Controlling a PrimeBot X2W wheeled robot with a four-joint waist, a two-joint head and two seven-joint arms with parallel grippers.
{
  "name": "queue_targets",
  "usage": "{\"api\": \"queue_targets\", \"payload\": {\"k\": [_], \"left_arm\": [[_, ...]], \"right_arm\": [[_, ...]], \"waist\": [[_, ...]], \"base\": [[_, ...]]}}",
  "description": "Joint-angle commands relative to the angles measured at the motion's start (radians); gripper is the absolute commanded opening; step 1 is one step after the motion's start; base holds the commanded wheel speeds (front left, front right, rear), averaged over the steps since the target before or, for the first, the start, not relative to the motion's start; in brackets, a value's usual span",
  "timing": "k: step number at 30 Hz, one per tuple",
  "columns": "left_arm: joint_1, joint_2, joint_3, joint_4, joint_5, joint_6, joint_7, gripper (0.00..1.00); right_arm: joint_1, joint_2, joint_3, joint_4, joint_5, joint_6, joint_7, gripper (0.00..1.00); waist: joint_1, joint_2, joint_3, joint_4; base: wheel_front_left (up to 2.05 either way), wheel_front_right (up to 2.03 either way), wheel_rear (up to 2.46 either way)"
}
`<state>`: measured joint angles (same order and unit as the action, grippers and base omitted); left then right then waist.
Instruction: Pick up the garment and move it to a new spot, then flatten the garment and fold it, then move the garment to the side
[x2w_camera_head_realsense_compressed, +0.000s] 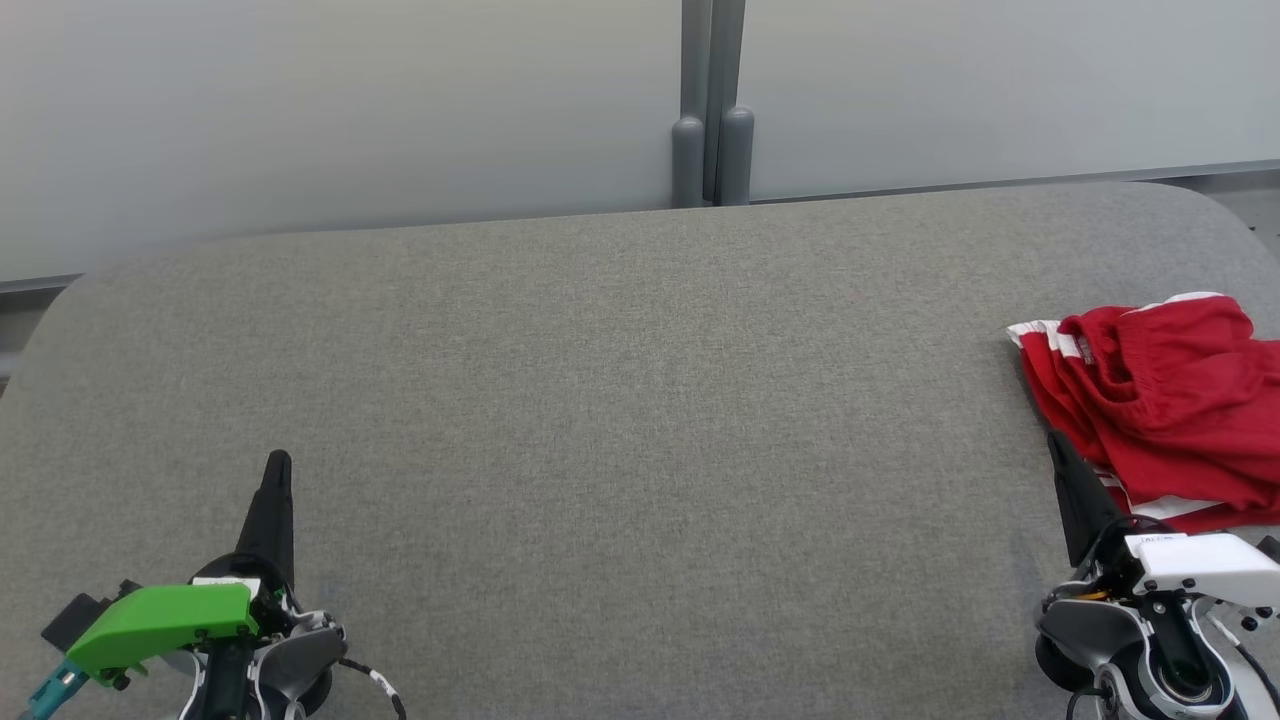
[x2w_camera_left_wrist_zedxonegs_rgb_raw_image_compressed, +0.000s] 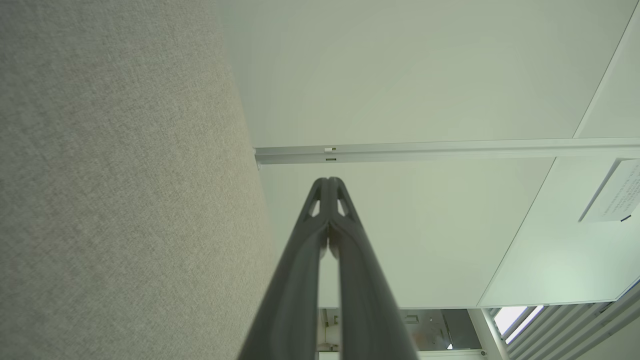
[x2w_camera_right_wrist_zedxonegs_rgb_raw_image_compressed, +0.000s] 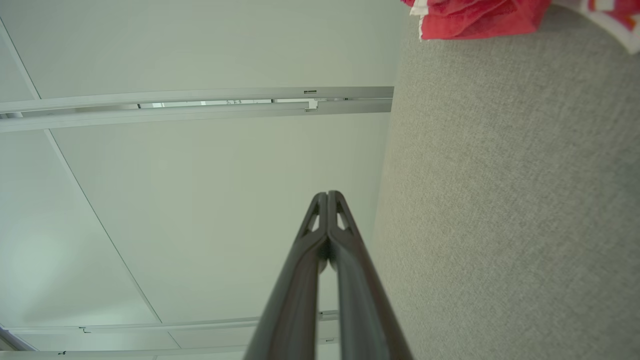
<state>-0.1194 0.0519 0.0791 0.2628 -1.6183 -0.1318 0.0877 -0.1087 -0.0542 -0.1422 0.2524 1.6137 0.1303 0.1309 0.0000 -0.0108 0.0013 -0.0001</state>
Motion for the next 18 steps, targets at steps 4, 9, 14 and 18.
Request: {"api": "queue_targets", "payload": {"k": [4, 9, 14, 18], "left_arm": [[-0.015, -0.001, 0.004, 0.000, 0.001, -0.002, 0.004, 0.00], [-0.015, -0.001, 0.004, 0.000, 0.002, -0.002, 0.005, 0.00], [-0.015, -0.001, 0.004, 0.000, 0.002, -0.002, 0.005, 0.00], [-0.015, -0.001, 0.004, 0.000, 0.002, -0.002, 0.005, 0.00]], "right_arm": [[-0.012, -0.003, -0.002, 0.001, 0.000, 0.001, 0.005, 0.00], [-0.012, -0.002, -0.003, 0.001, -0.001, 0.001, 0.005, 0.00], [-0.012, -0.002, -0.003, 0.001, -0.001, 0.001, 0.005, 0.00], [-0.012, -0.002, -0.003, 0.001, -0.001, 0.001, 0.006, 0.00]], "waist": [[0.0000, 0.0108, 0.000, 0.000], [0.0000, 0.0108, 0.000, 0.000], [0.0000, 0.0108, 0.000, 0.000], [0.0000, 0.0108, 0.000, 0.000]], "base": [[0.00, 0.00, 0.00], [0.00, 0.00, 0.00], [0.00, 0.00, 0.00], [0.00, 0.00, 0.00]]}}
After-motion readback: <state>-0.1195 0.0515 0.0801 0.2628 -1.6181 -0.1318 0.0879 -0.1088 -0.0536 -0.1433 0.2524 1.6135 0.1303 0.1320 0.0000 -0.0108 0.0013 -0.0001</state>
